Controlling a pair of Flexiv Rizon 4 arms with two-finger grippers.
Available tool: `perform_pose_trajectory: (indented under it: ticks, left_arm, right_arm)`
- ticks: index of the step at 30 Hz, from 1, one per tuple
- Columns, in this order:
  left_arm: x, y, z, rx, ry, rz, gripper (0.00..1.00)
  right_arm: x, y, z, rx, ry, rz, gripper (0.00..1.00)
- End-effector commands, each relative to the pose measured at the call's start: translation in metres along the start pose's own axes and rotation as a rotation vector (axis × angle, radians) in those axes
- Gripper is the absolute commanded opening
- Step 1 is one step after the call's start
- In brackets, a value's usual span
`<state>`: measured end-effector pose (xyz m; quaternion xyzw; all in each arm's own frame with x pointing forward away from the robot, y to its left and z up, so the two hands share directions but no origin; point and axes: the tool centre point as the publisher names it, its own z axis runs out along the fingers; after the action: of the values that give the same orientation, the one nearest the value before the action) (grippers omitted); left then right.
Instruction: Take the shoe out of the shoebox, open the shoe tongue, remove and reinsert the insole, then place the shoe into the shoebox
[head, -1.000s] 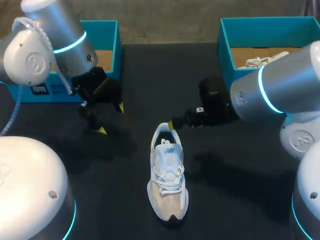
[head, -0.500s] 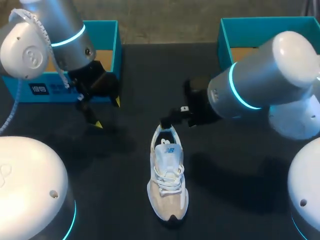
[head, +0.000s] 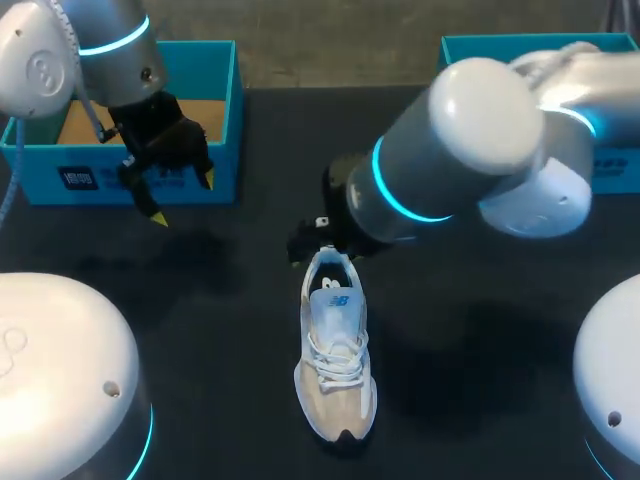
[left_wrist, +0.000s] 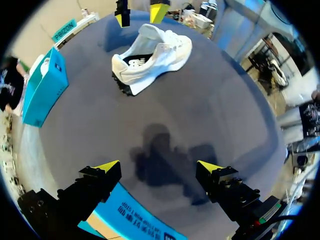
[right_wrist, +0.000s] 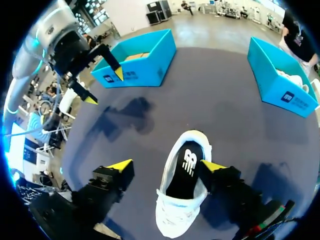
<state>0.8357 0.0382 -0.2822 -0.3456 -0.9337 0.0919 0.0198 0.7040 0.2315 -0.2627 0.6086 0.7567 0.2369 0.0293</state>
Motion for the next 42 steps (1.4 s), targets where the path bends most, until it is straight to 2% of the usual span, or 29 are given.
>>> perform_pose_trajectory:
  ticks: [1, 3, 8, 11, 12, 34, 42]
  left_arm:
    - [0.006, 0.011, -0.009, -0.004, 0.003, 0.035, 1.00]
    - [0.007, 0.016, -0.012, -0.002, 0.012, 0.065, 1.00]
    - [0.006, 0.025, -0.017, 0.019, 0.011, 0.094, 1.00]
    - [0.007, 0.026, -0.017, 0.012, 0.012, 0.098, 1.00]
    - [0.007, 0.027, -0.017, 0.011, 0.012, 0.097, 1.00]
    - [0.009, 0.032, -0.014, 0.023, 0.014, 0.088, 1.00]
    - [0.009, 0.032, -0.014, 0.023, 0.014, 0.088, 1.00]
  right_arm:
    - [0.012, 0.000, 0.017, -0.002, -0.175, 0.004, 0.55]
    - [0.012, 0.000, 0.020, -0.004, -0.182, 0.005, 0.56]
    - [0.010, 0.001, 0.027, -0.009, -0.210, 0.025, 0.36]
    - [0.007, 0.001, 0.032, -0.006, -0.213, 0.026, 0.06]
    - [0.006, 0.000, 0.033, -0.006, -0.214, 0.028, 0.00]
    - [-0.032, -0.007, 0.066, 0.012, -0.221, 0.052, 0.00]
    - [-0.045, -0.004, 0.080, 0.006, -0.229, 0.051, 0.00]
